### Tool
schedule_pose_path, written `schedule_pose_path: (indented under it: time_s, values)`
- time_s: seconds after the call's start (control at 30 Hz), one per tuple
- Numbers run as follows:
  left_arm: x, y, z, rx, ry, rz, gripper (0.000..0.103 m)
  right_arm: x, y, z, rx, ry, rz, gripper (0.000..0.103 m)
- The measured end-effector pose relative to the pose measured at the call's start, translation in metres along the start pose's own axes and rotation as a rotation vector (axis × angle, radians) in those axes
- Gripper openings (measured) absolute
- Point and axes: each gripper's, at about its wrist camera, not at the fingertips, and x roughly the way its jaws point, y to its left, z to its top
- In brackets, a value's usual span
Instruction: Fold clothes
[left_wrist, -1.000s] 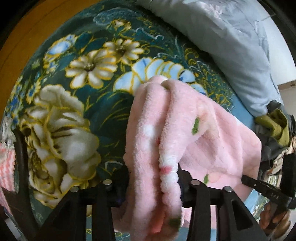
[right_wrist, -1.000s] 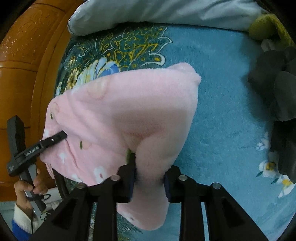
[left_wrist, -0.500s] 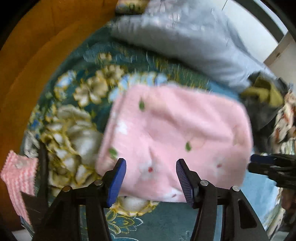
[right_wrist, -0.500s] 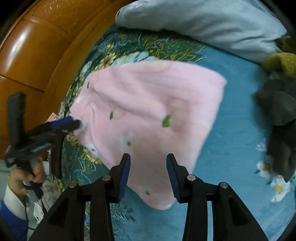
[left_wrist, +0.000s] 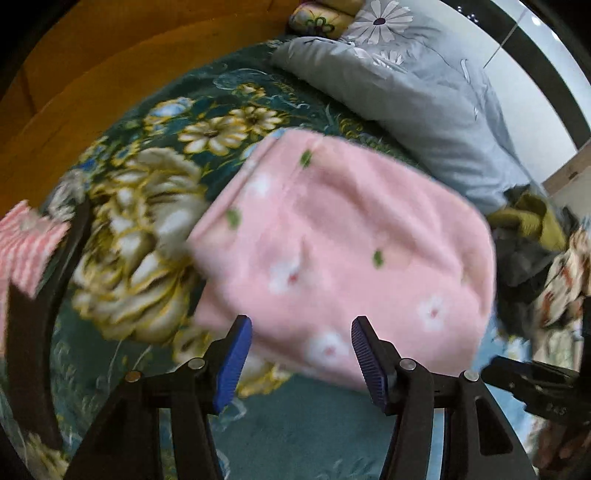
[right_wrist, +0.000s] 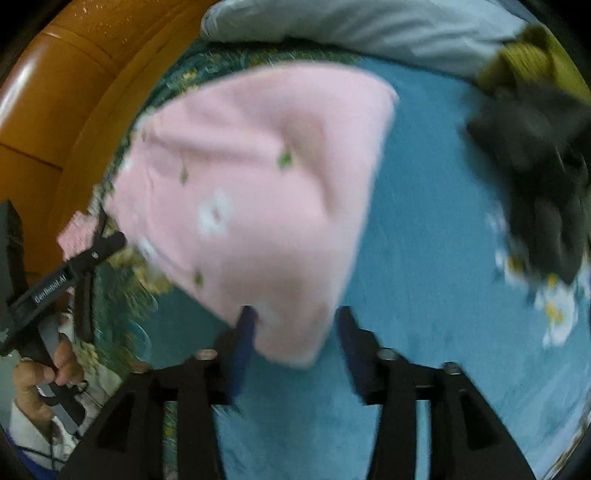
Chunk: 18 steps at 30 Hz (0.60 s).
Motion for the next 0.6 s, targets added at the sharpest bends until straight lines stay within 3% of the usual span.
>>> schedule_pose_path:
  time_s: [0.07, 0.1, 0.23, 0.43, 0.6]
  values:
    - [0.007, 0.001, -0.018, 0.006, -0.003, 0.037, 0.064, 0.010, -0.004, -0.017, 0.006, -0.009, -0.035, 0.079]
    - [0.014, 0.002, -0.027, 0.009, -0.001, 0.057, 0.064, 0.017, -0.005, -0.024, 0.005, -0.012, -0.055, 0.081]
    - [0.030, -0.001, -0.056, 0.039, -0.029, 0.104, 0.070, 0.036, -0.001, -0.040, -0.023, -0.069, -0.099, 0.081]
    - [0.054, -0.008, -0.078, 0.051, -0.043, 0.111, 0.074, 0.059, 0.015, -0.049, -0.107, -0.131, -0.143, 0.082]
    - [0.058, -0.013, -0.086, 0.077, -0.114, 0.144, 0.078, 0.065, 0.015, -0.049, -0.071, -0.239, -0.182, 0.083]
